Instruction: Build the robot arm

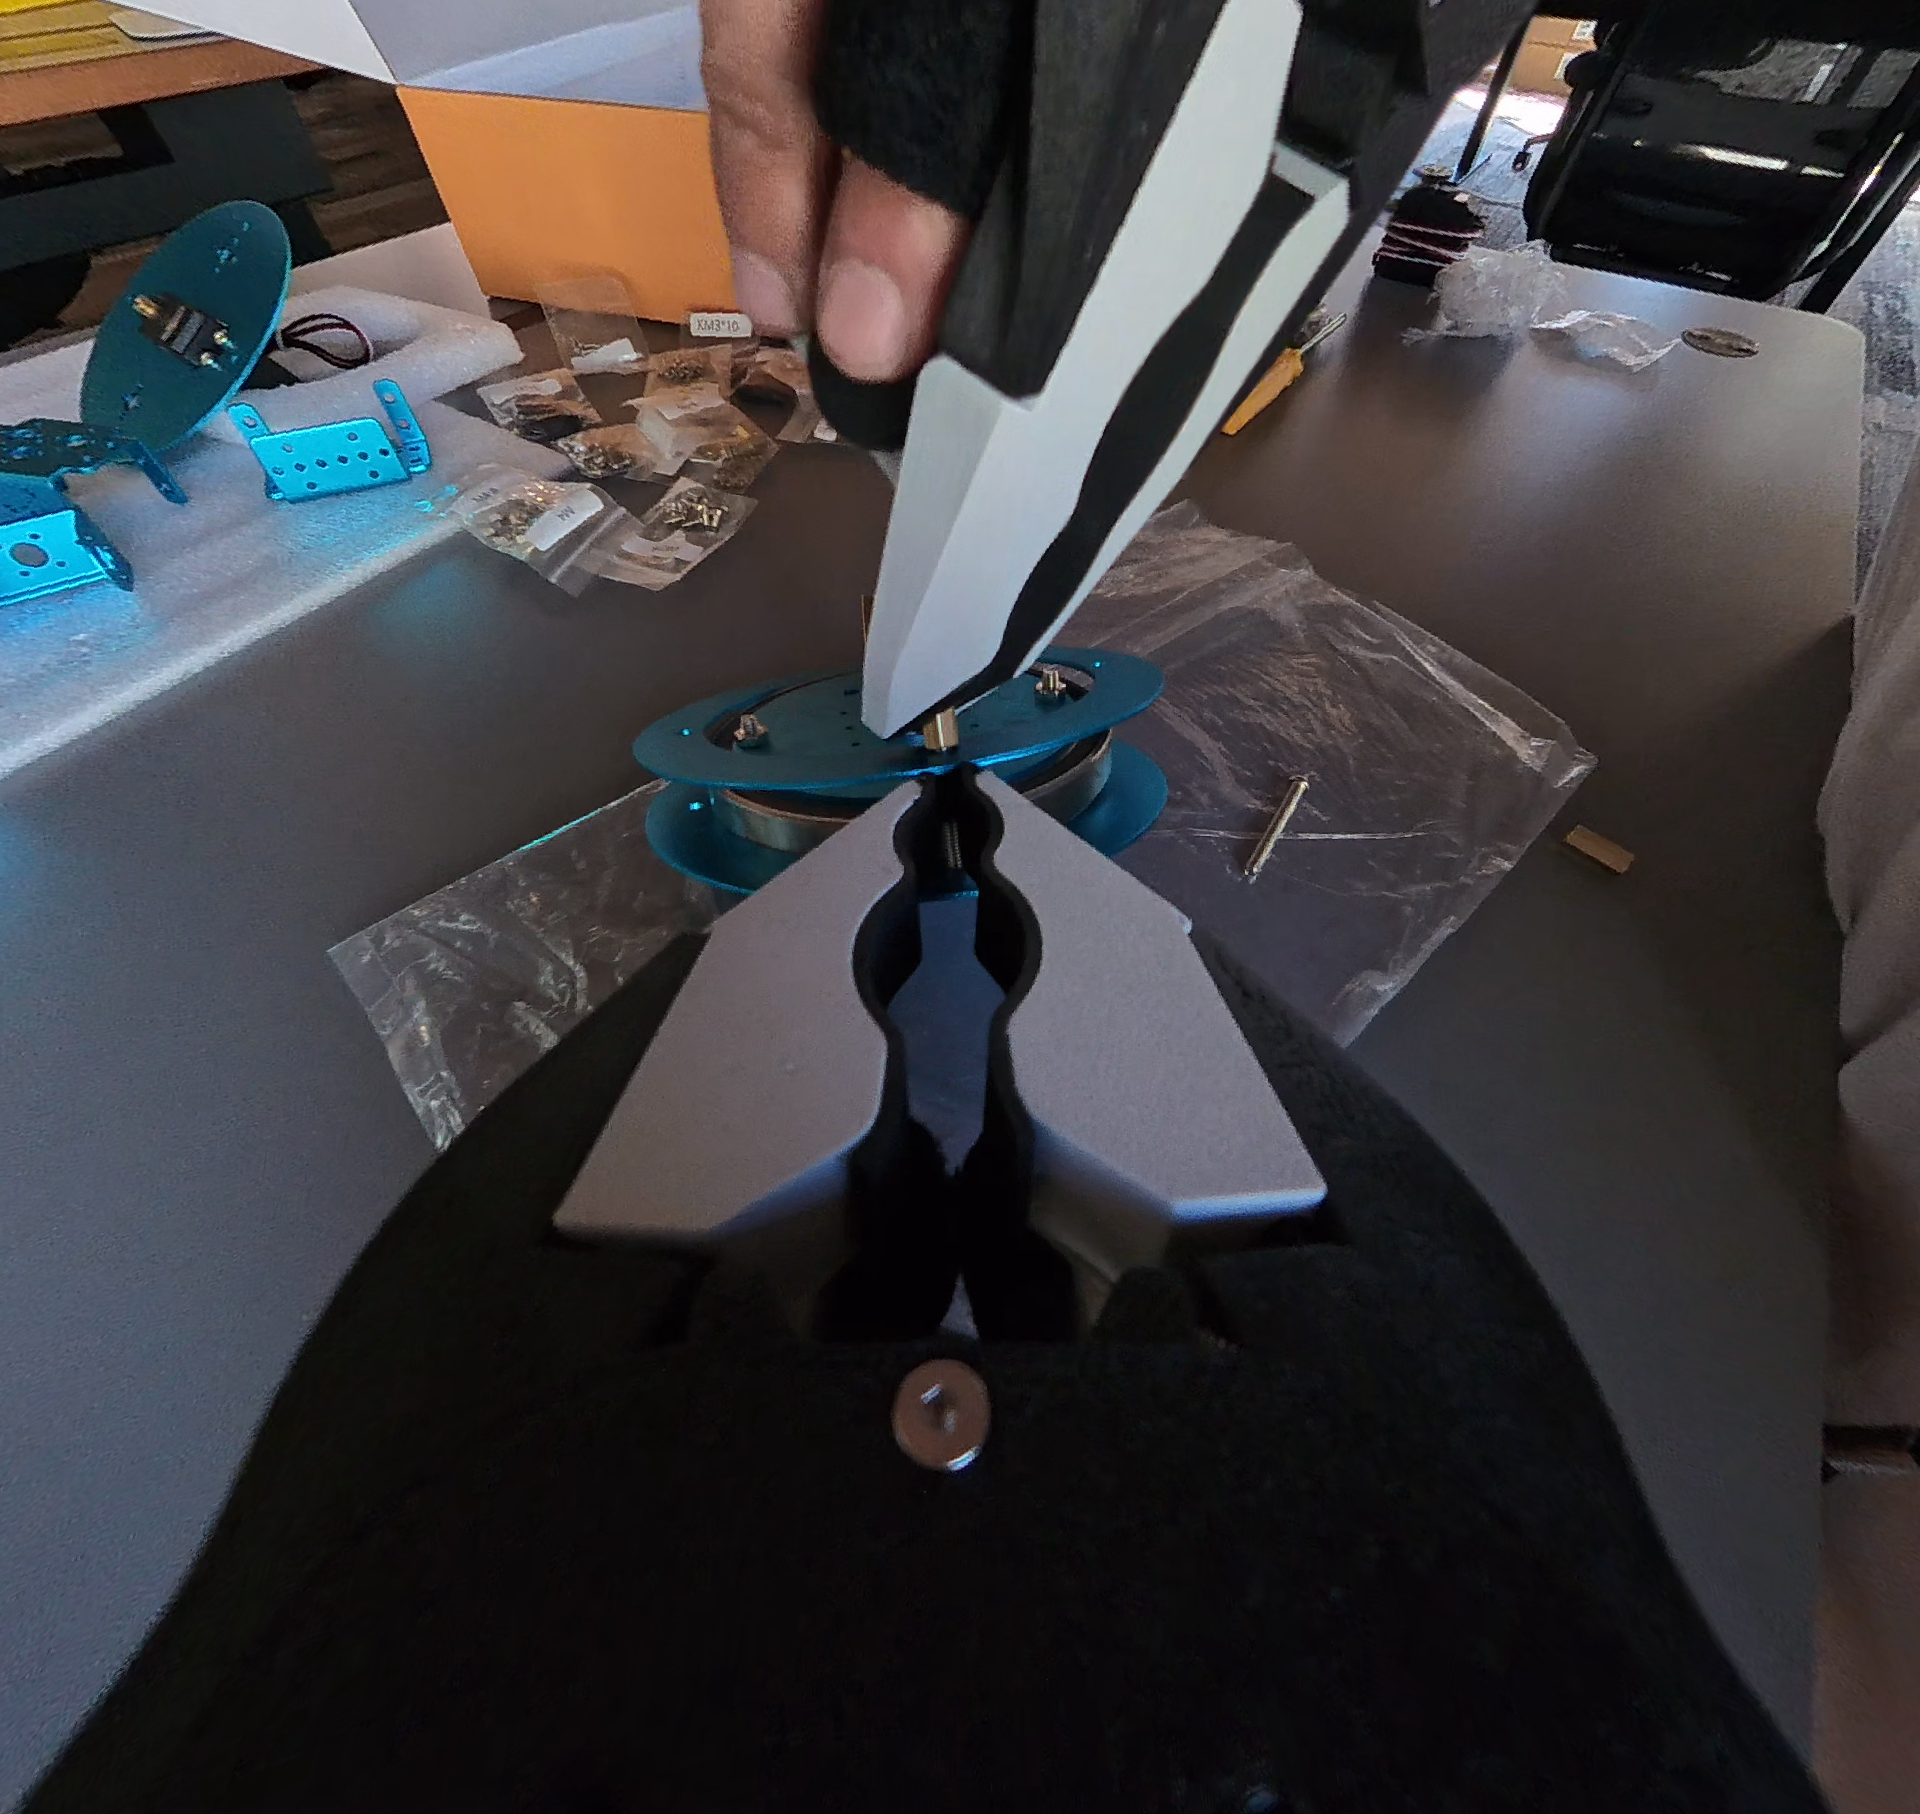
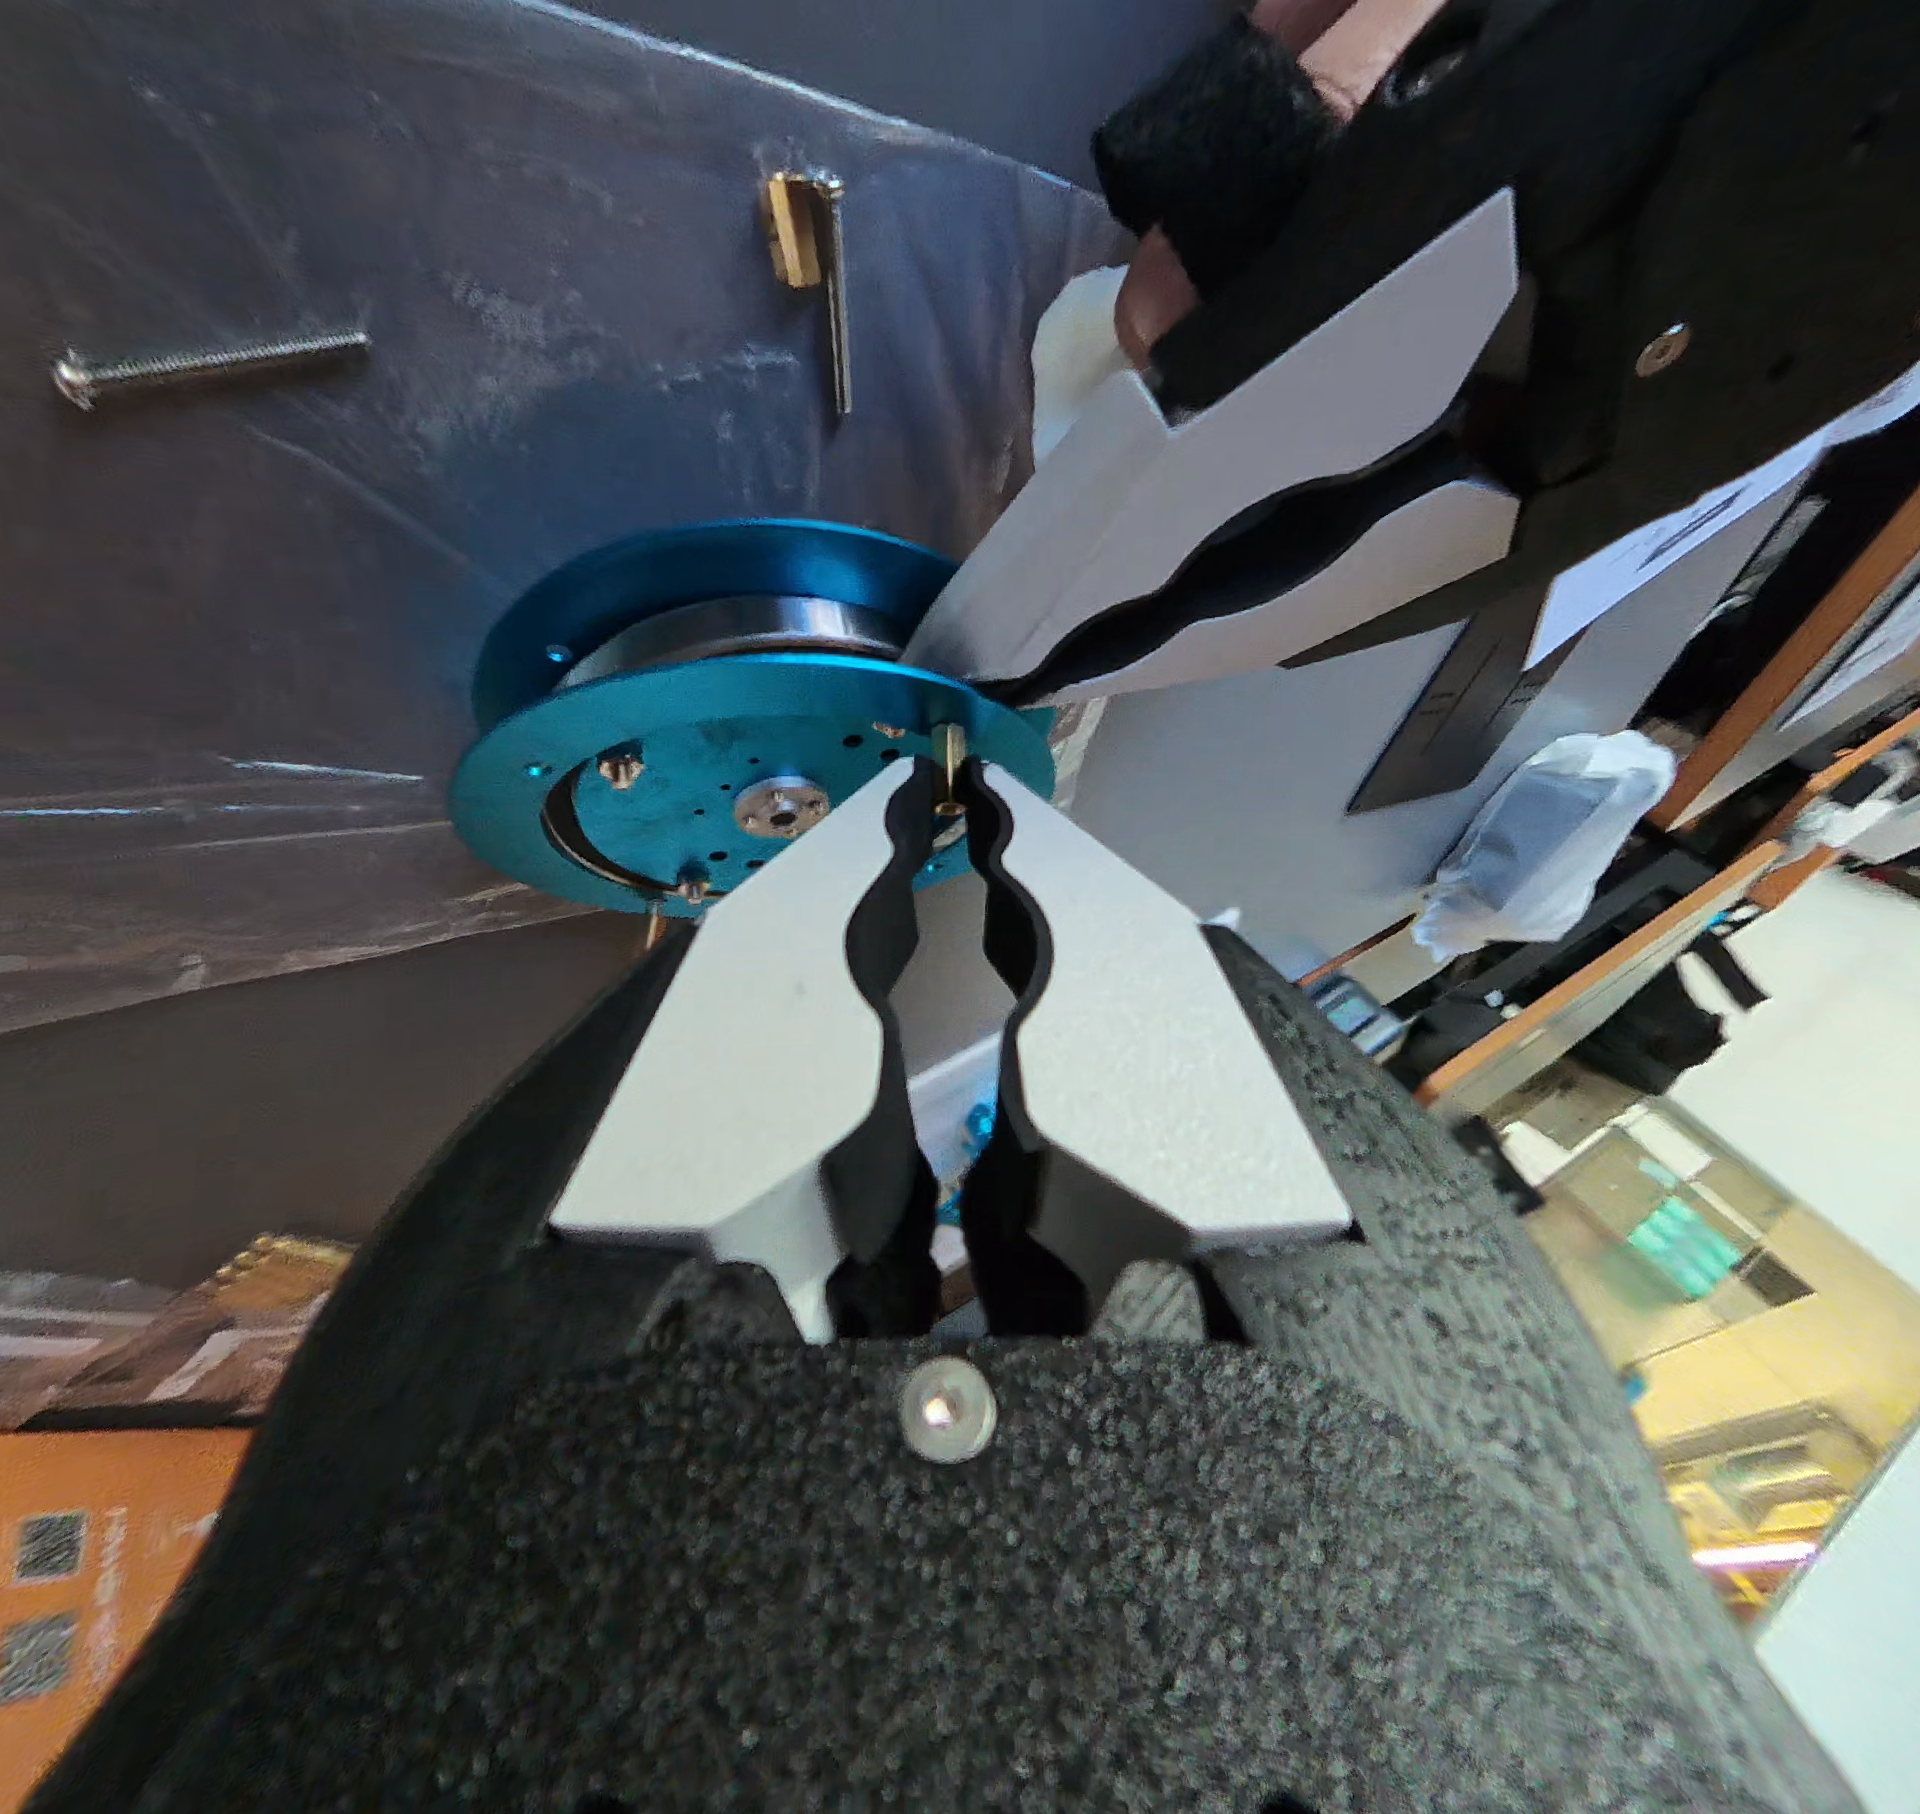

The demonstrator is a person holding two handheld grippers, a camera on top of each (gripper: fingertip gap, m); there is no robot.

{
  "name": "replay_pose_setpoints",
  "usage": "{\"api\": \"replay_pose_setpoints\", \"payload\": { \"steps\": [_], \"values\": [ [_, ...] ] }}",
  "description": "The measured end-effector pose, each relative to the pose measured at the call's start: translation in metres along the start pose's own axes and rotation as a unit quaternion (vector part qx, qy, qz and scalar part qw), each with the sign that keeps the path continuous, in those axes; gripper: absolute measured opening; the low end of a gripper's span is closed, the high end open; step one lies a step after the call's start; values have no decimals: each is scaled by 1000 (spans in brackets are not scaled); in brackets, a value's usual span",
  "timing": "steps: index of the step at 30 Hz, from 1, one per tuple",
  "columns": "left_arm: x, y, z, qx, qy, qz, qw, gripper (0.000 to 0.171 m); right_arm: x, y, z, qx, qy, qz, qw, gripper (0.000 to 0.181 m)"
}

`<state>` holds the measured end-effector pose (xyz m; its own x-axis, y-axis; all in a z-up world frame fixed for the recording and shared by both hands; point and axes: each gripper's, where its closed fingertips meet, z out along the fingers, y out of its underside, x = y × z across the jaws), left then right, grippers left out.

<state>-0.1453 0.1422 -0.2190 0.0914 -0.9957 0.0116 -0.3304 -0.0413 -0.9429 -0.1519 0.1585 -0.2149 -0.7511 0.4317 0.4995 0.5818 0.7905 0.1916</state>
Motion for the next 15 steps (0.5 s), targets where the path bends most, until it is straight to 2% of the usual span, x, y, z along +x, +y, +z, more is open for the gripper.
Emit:
{"api": "replay_pose_setpoints", "payload": {
  "steps": [2,3,5,6,7,10,11,12,13,14,15],
  "values": [
    [1,0,0,-1,1,3,1000,1,-2,0,0,-6,-39,52,998,4],
    [2,1,0,-2,2,5,1000,1,-4,-1,0,2,-75,105,992,4],
    [3,1,0,-3,4,8,1000,1,-9,-4,-1,30,-172,246,953,4],
    [3,1,0,-3,4,8,1000,1,-11,-6,-2,49,-225,321,919,4],
    [3,1,0,-4,4,8,1000,1,-13,-8,-3,67,-279,398,872,4],
    [0,2,0,-5,-1,1,1000,1,-13,-13,-4,109,-412,588,687,4],
    [-1,2,0,-5,-2,-2,1000,0,-11,-14,-5,122,-441,635,622,4],
    [-2,1,-1,-5,-4,-5,1000,0,-10,-14,-5,135,-459,667,571,4],
    [-2,1,-1,-4,-5,-8,1000,0,-9,-14,-5,148,-464,684,544,4],
    [-3,1,-1,-3,-4,-9,1000,0,-8,-15,-5,157,-461,694,530,4],
    [-3,1,-1,-1,-4,-10,1000,0,-8,-15,-5,165,-451,698,532,5]
  ]
}}
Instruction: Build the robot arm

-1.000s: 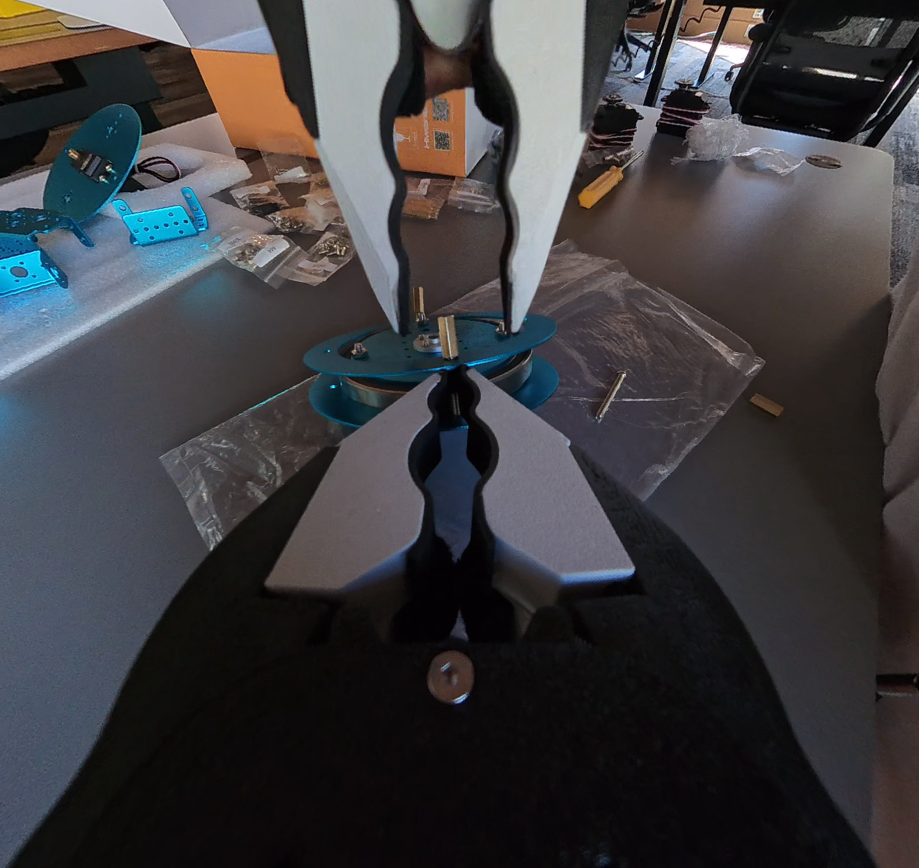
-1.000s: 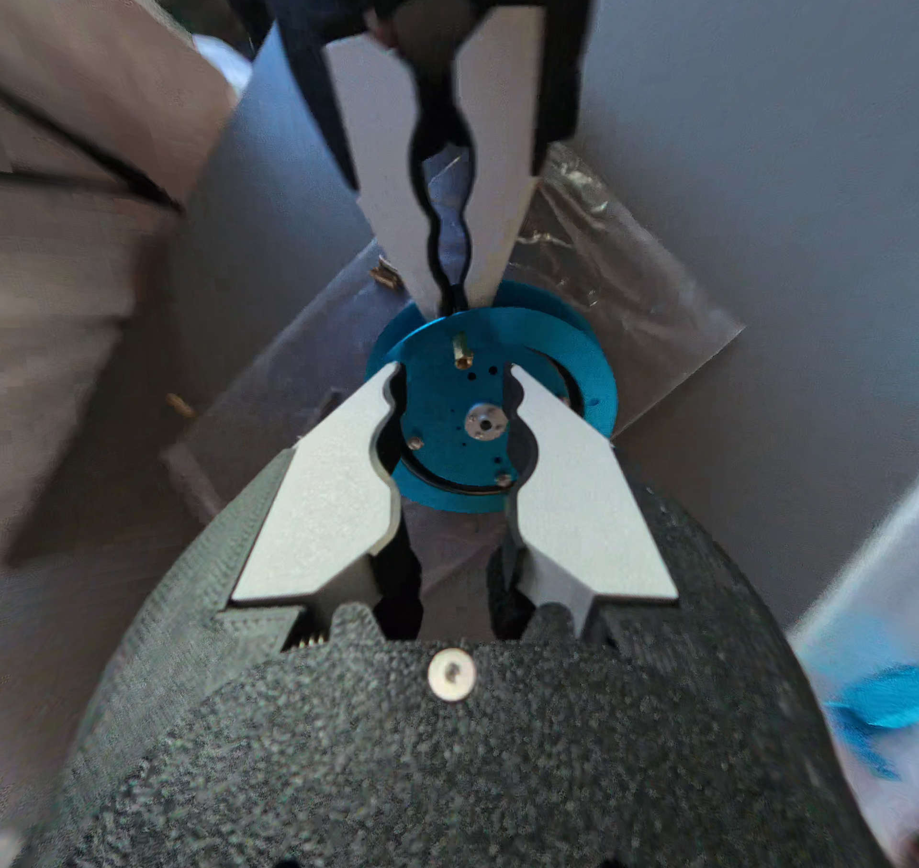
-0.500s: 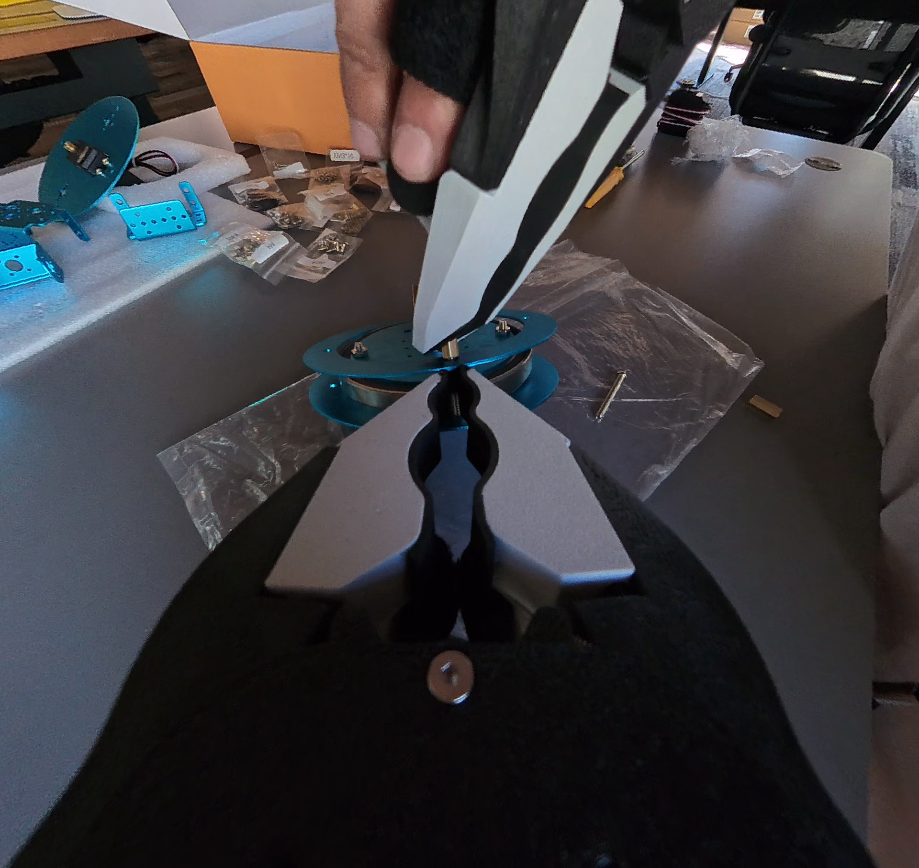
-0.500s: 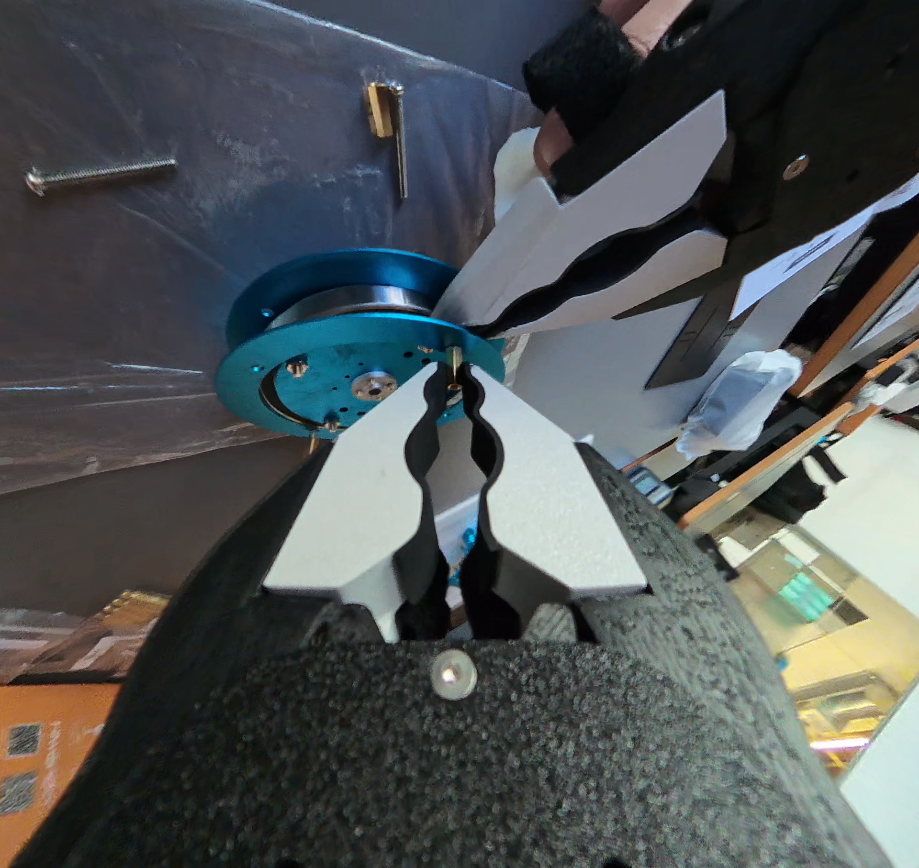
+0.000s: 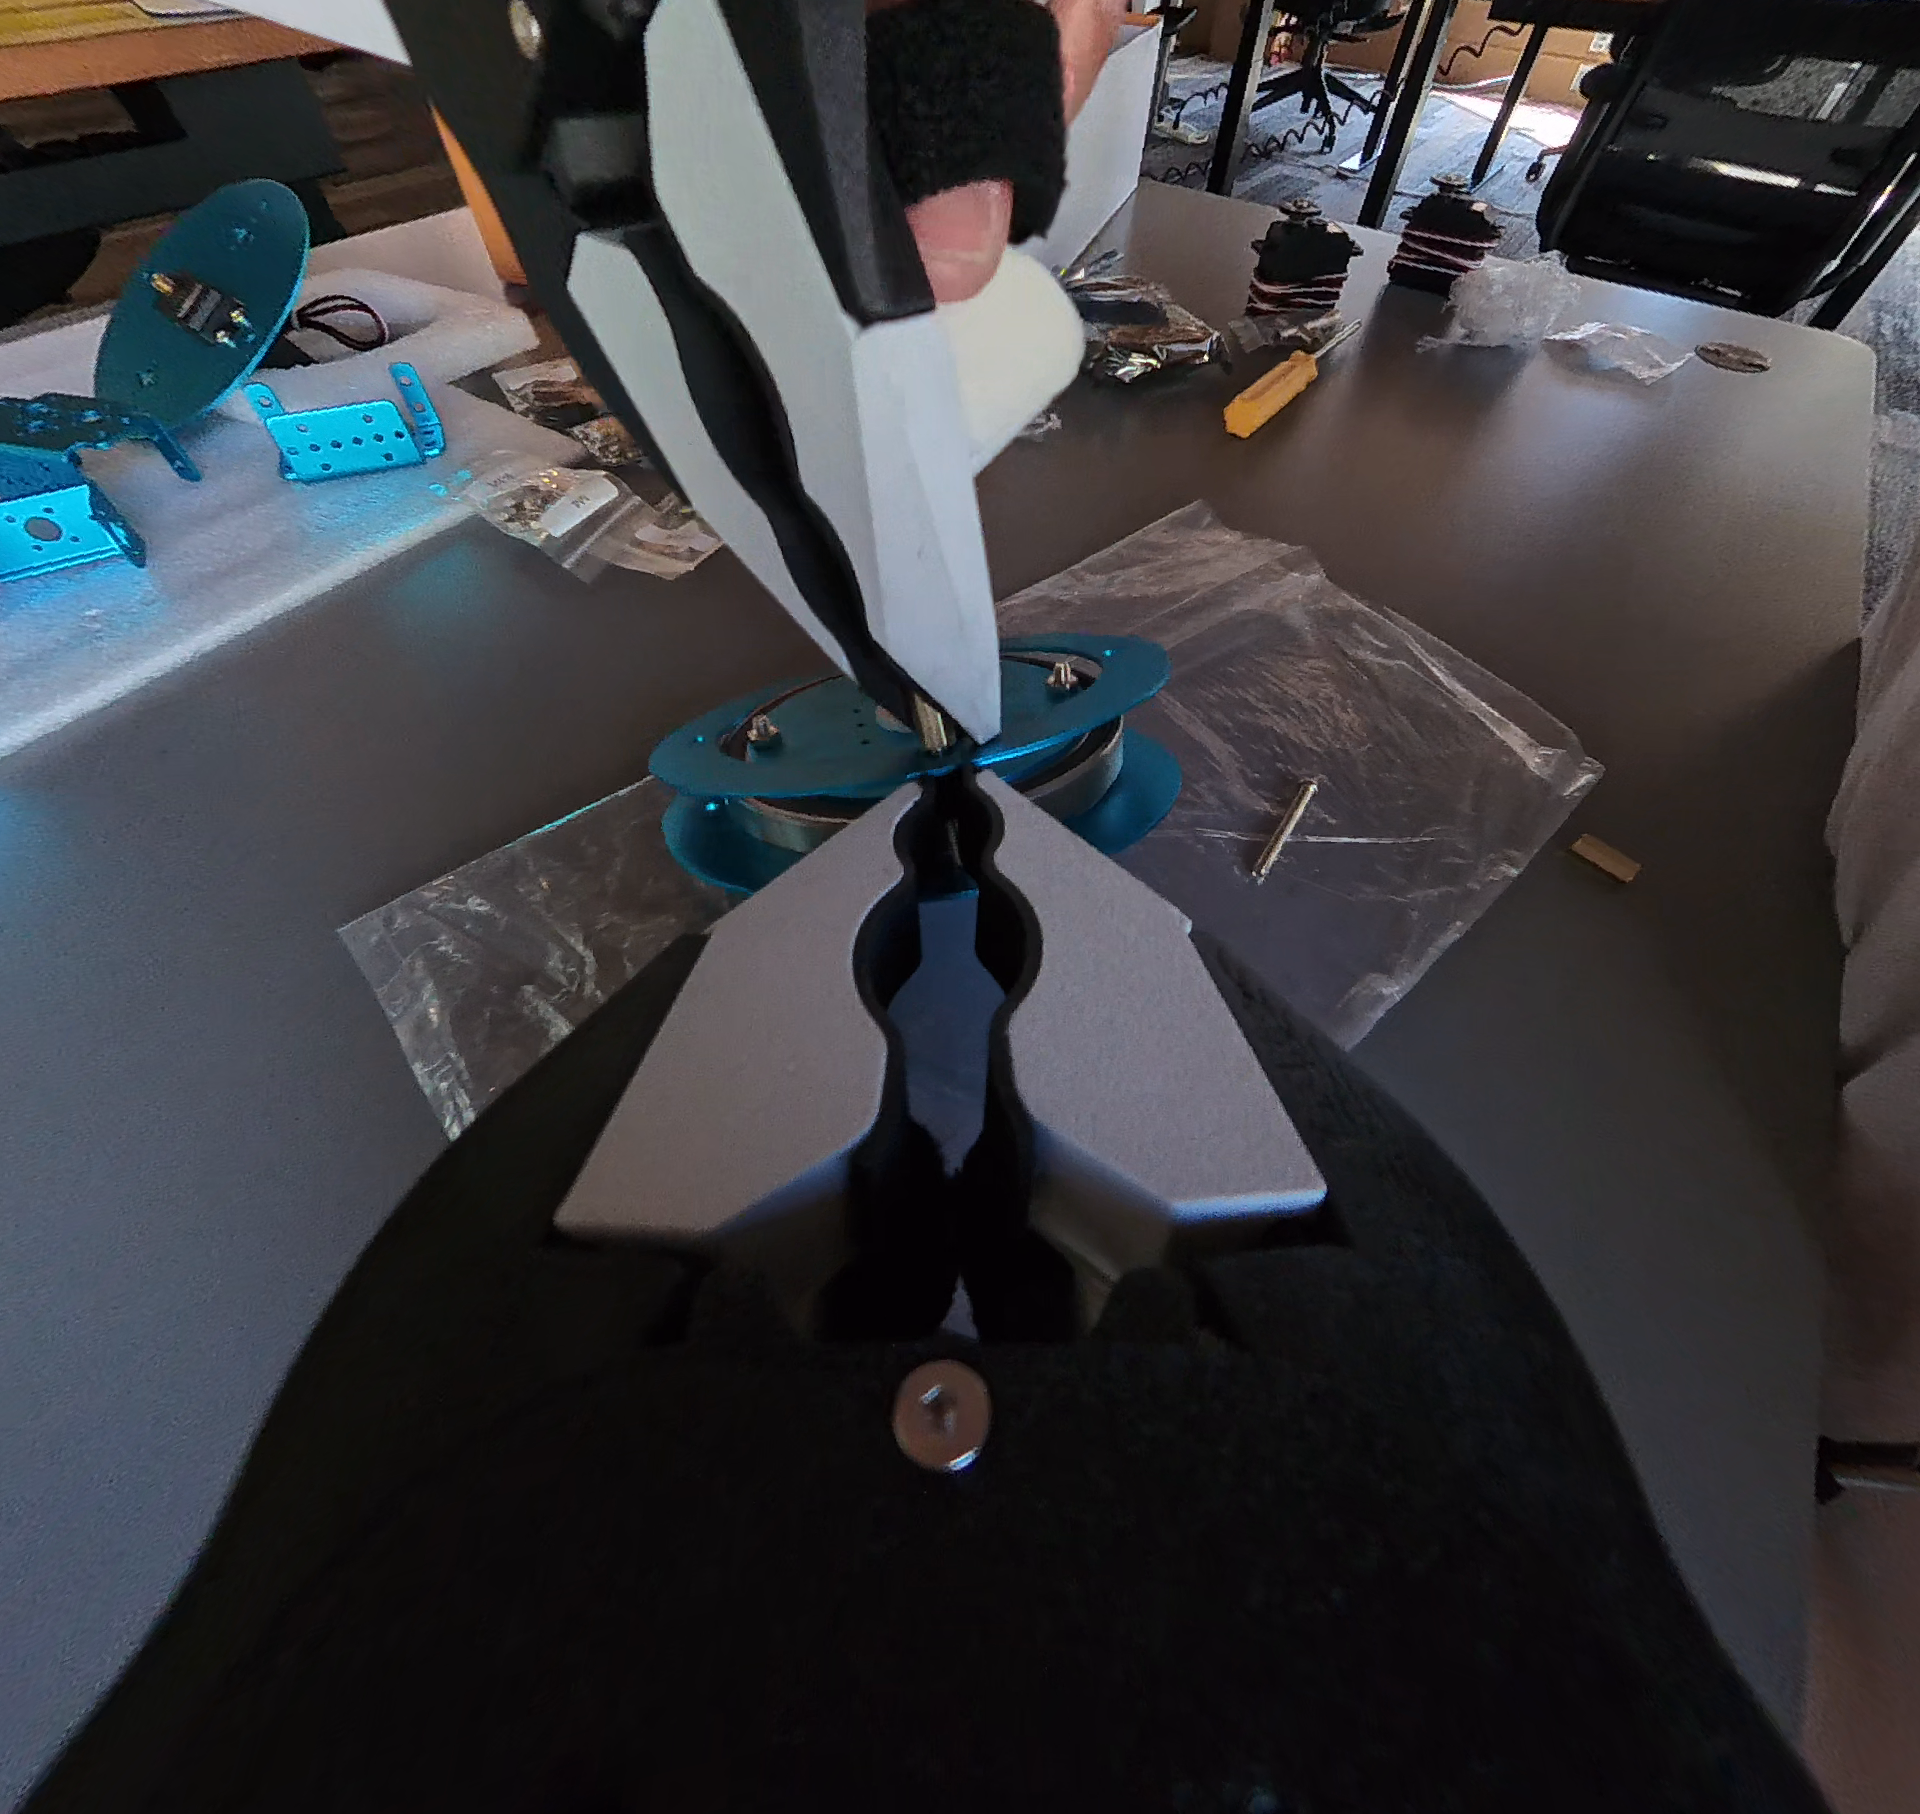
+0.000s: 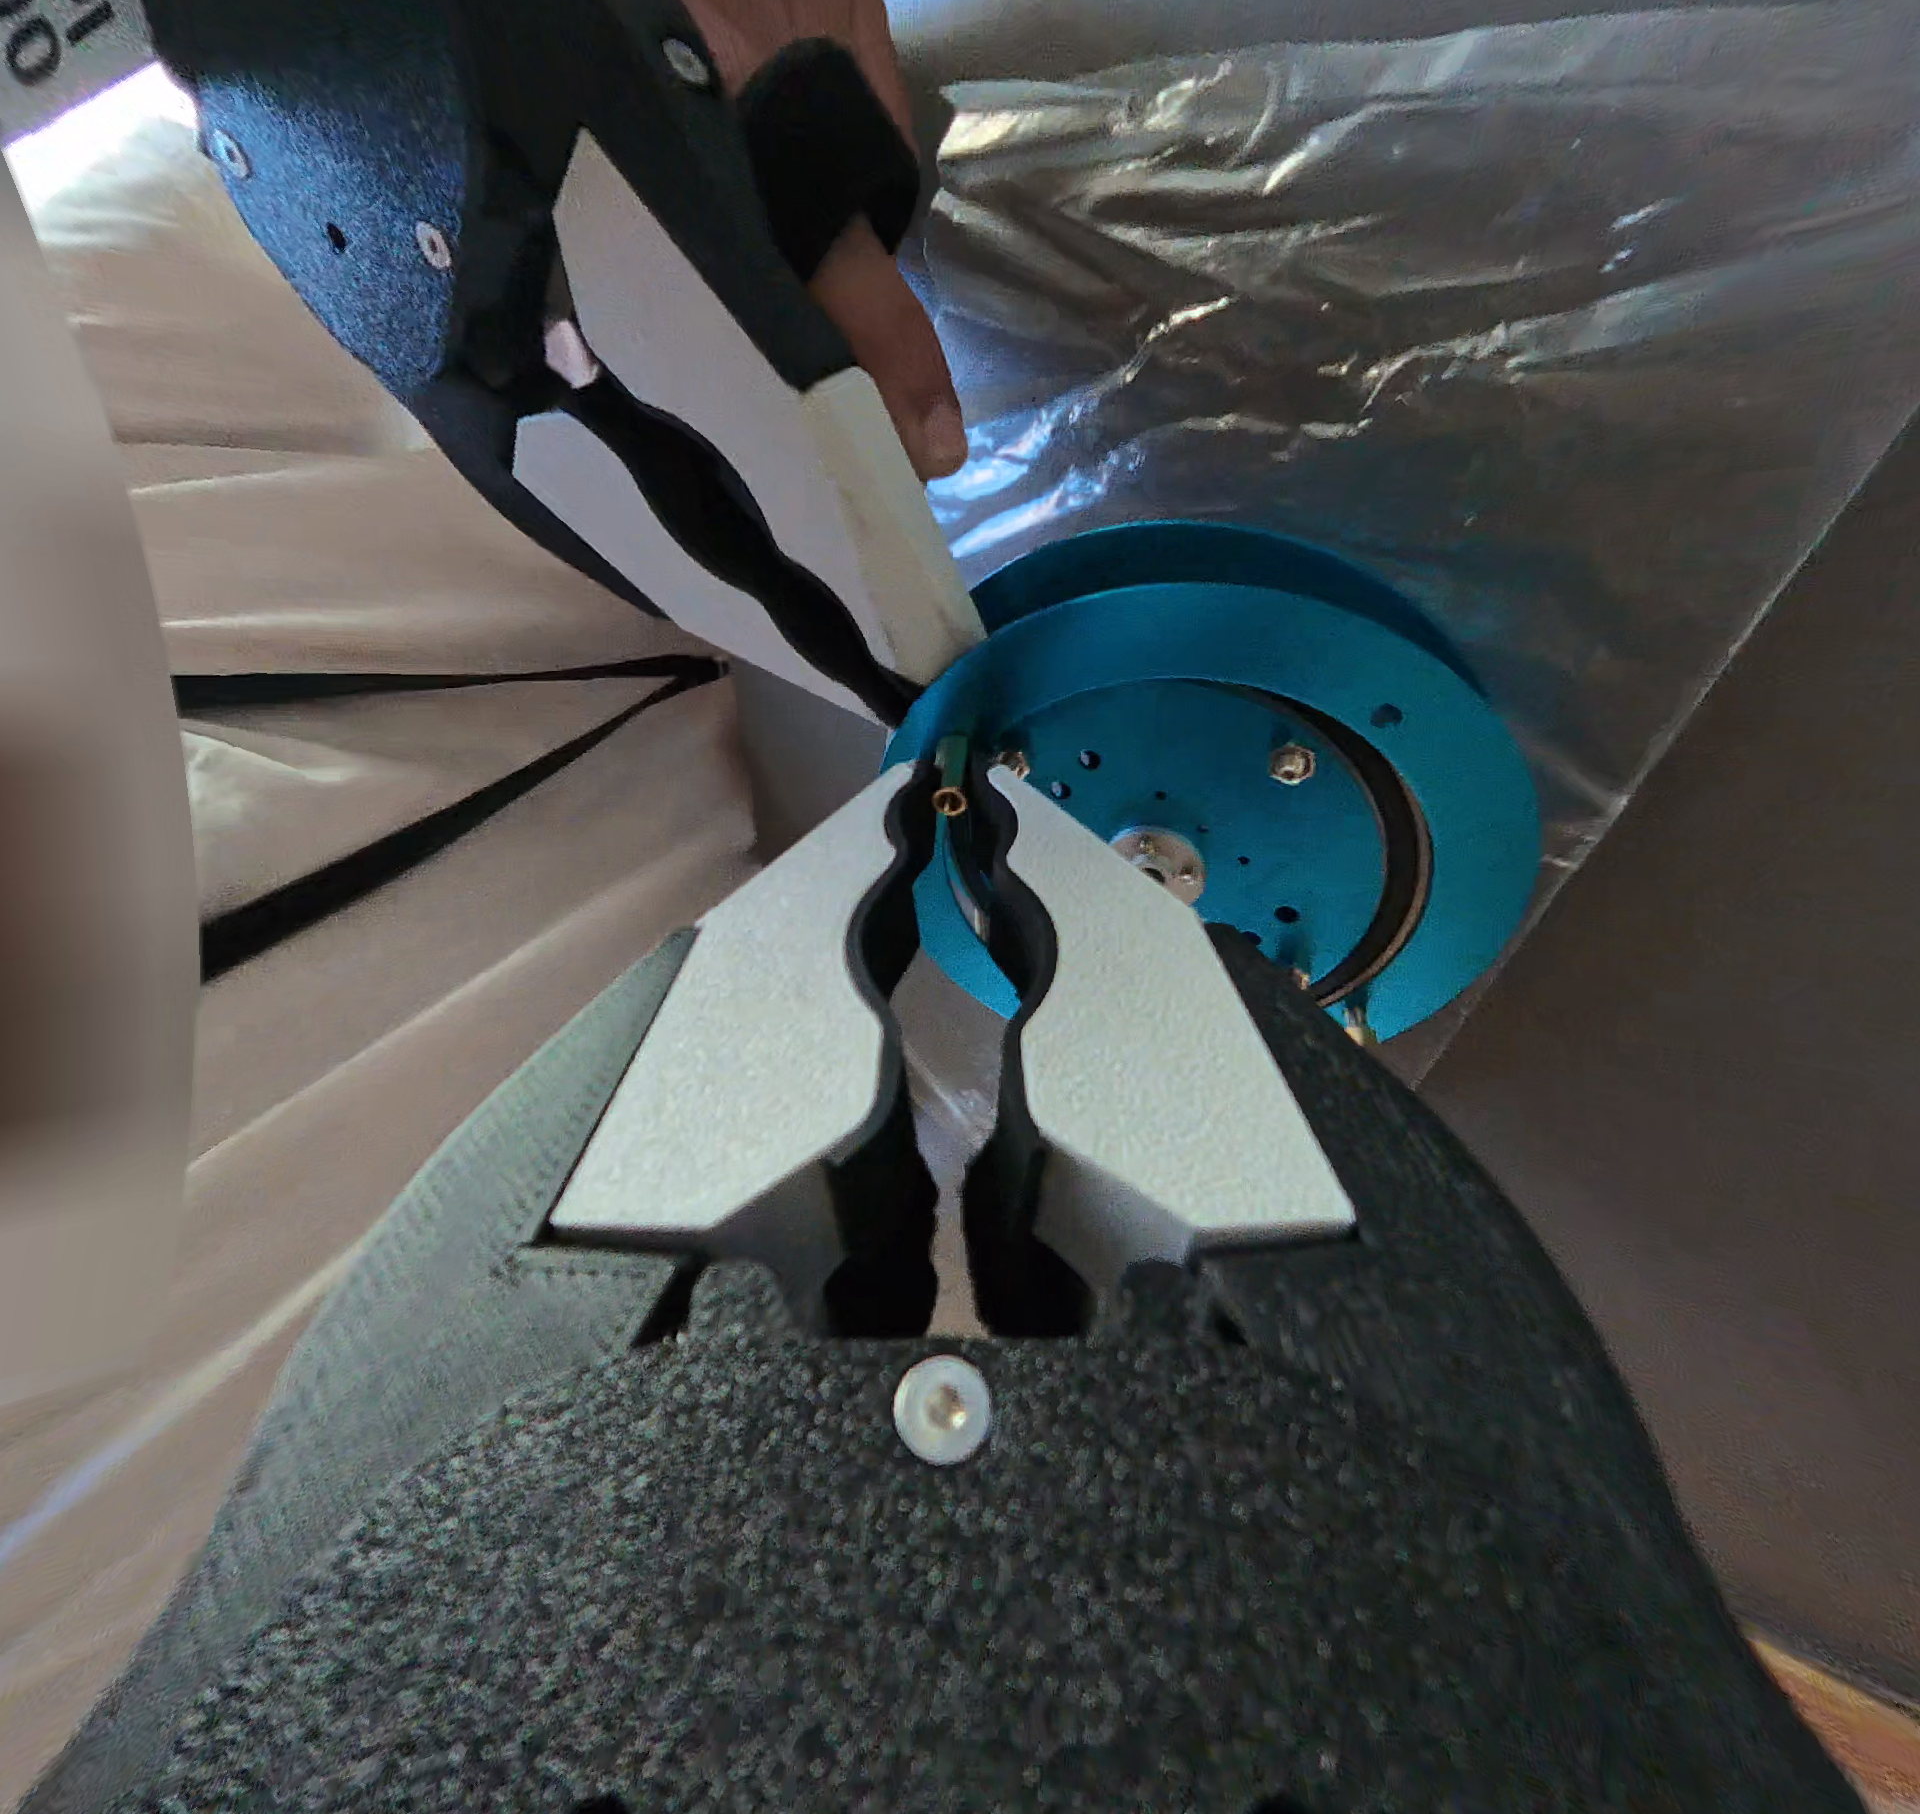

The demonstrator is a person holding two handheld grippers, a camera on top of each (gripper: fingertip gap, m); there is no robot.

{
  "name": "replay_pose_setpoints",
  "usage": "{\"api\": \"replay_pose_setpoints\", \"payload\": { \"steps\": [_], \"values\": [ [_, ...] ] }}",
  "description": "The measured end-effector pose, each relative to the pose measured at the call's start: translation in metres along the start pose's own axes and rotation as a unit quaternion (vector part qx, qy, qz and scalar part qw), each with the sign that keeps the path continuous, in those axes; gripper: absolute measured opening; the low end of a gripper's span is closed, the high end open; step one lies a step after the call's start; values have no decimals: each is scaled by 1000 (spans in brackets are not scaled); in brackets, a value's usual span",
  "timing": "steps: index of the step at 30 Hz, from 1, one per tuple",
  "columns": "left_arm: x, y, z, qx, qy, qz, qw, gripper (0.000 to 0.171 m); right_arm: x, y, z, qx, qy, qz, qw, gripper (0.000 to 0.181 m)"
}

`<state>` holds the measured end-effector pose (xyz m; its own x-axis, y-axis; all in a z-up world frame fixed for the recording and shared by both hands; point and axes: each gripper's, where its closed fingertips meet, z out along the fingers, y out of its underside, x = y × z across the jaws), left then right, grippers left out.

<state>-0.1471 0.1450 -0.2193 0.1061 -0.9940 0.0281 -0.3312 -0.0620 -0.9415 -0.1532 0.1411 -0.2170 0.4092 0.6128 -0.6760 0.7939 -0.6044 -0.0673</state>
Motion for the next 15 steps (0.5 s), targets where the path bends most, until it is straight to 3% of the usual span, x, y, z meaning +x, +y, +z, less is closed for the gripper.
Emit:
{"api": "replay_pose_setpoints", "payload": {
  "steps": [2,4,7,11,13,15],
  "values": [
    [0,-1,0,3,-2,0,1000,0,1,0,-1,20,31,-71,997,5],
    [0,-1,0,3,-1,4,1000,1,4,0,-3,24,102,-211,972,6],
    [2,0,0,2,1,8,1000,1,14,-1,-12,2,256,-433,864,33],
    [2,0,0,1,2,9,1000,1,4,-9,-22,-24,364,-624,691,29],
    [2,0,0,2,2,8,1000,1,7,-6,-20,-73,383,-668,634,31],
    [2,0,0,2,2,7,1000,1,10,-3,-16,-112,388,-691,600,29]
  ]
}}
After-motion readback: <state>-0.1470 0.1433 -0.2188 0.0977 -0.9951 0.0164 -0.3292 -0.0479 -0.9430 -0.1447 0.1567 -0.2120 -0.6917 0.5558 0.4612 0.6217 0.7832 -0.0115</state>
